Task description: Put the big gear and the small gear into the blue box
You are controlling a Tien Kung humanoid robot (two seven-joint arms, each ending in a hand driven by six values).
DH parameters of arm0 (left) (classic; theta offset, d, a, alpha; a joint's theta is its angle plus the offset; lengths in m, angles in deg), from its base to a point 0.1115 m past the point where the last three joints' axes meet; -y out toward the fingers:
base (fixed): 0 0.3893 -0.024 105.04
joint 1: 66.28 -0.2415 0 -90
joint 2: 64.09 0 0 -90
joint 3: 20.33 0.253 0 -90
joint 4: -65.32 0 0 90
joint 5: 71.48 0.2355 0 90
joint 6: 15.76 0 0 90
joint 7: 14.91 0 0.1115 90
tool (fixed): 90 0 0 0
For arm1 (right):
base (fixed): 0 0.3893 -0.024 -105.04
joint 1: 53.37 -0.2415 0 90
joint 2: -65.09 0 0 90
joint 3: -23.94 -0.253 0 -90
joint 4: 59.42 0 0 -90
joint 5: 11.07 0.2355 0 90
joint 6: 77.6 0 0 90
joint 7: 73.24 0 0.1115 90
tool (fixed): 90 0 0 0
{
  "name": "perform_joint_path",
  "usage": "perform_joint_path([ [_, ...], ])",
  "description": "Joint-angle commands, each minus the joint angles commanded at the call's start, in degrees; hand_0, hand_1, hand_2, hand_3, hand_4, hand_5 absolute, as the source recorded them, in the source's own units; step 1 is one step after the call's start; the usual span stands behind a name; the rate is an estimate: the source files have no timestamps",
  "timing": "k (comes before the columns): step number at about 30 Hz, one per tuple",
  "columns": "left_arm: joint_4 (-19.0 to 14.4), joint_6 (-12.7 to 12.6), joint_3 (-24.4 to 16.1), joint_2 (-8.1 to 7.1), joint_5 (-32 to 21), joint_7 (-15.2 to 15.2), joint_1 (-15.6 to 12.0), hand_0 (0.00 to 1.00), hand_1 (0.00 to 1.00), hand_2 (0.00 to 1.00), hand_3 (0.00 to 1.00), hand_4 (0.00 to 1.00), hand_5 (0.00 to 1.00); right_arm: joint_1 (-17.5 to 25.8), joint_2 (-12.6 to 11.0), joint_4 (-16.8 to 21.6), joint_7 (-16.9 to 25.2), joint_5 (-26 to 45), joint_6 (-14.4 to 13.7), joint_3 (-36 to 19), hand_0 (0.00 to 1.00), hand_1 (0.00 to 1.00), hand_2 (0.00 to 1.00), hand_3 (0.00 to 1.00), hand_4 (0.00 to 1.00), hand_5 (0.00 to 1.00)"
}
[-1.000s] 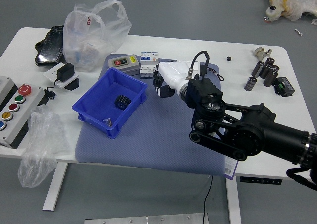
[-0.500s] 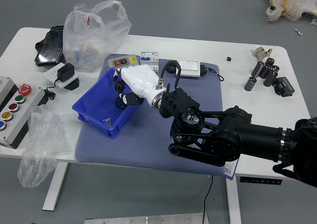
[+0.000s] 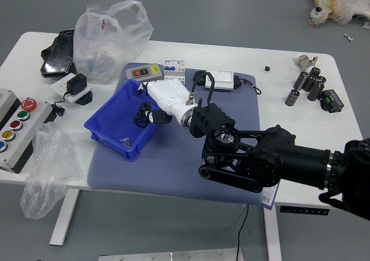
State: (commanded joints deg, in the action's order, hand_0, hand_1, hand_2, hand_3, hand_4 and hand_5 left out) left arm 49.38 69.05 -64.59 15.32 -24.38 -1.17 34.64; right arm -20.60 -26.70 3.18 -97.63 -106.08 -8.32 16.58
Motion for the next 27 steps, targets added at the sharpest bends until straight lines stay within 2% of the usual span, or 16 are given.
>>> perform_joint_path([
  [6, 0.0, 0.0, 0.0, -0.03, 0.0, 0.0, 0.0, 0.631, 0.475, 0.534, 0.713, 0.752, 0.514, 0.4, -0.2, 0.0, 0.3, 0.3, -0.3, -0.7, 0.65, 0.766, 0.896, 0.915, 0.719, 0.238],
  [11, 0.0, 0.0, 0.1, 0.03, -0.2, -0.1, 0.1, 0.63, 0.475, 0.535, 0.713, 0.752, 0.514, 1.6, -1.5, 0.8, 1.2, 0.1, -2.1, -4.6, 0.63, 0.755, 0.864, 0.894, 0.743, 0.278],
  [14, 0.1, -0.1, 0.5, 0.07, -0.7, -0.3, 0.0, 0.63, 0.475, 0.535, 0.713, 0.752, 0.514, 3.4, -3.6, 2.1, 2.4, 0.2, -3.7, -8.2, 0.63, 0.755, 0.864, 0.894, 0.743, 0.278],
  [16, 0.1, -0.2, 0.7, 0.1, -1.1, -0.4, -0.1, 0.631, 0.474, 0.534, 0.712, 0.752, 0.513, 4.9, -5.0, 3.3, 3.4, 0.2, -4.6, -10.5, 0.611, 0.735, 0.824, 0.86, 0.733, 0.285],
  [18, 0.1, -0.2, 0.9, 0.17, -1.4, -0.5, -0.2, 0.631, 0.474, 0.534, 0.712, 0.752, 0.513, 7.1, -7.0, 5.3, 5.2, 0.3, -5.7, -13.6, 0.611, 0.735, 0.824, 0.86, 0.733, 0.285],
  [21, 0.2, -0.3, 1.2, 0.26, -2.0, -0.7, -0.4, 0.631, 0.474, 0.534, 0.712, 0.752, 0.513, 10.7, -10.2, 8.5, 8.7, 2.4, -7.3, -18.7, 0.611, 0.735, 0.824, 0.86, 0.733, 0.285],
  [22, 0.2, -0.3, 1.3, 0.29, -2.2, -0.8, -0.4, 0.63, 0.475, 0.534, 0.712, 0.751, 0.511, 12.1, -11.2, 9.5, 10.1, 3.4, -7.7, -20.6, 0.683, 0.747, 0.806, 0.846, 0.743, 0.34],
  [26, 0.3, -0.4, 1.9, 0.35, -3.1, -1.3, -0.5, 0.63, 0.475, 0.534, 0.712, 0.751, 0.511, 17.5, -14.5, 13.1, 16.0, 7.9, -8.7, -28.0, 0.683, 0.747, 0.806, 0.846, 0.743, 0.34],
  [27, 0.3, -0.4, 2.0, 0.37, -3.3, -1.4, -0.5, 0.631, 0.475, 0.534, 0.71, 0.75, 0.51, 18.9, -15.1, 13.8, 17.6, 9.1, -8.7, -29.8, 0.719, 0.754, 0.799, 0.84, 0.757, 0.401],
])
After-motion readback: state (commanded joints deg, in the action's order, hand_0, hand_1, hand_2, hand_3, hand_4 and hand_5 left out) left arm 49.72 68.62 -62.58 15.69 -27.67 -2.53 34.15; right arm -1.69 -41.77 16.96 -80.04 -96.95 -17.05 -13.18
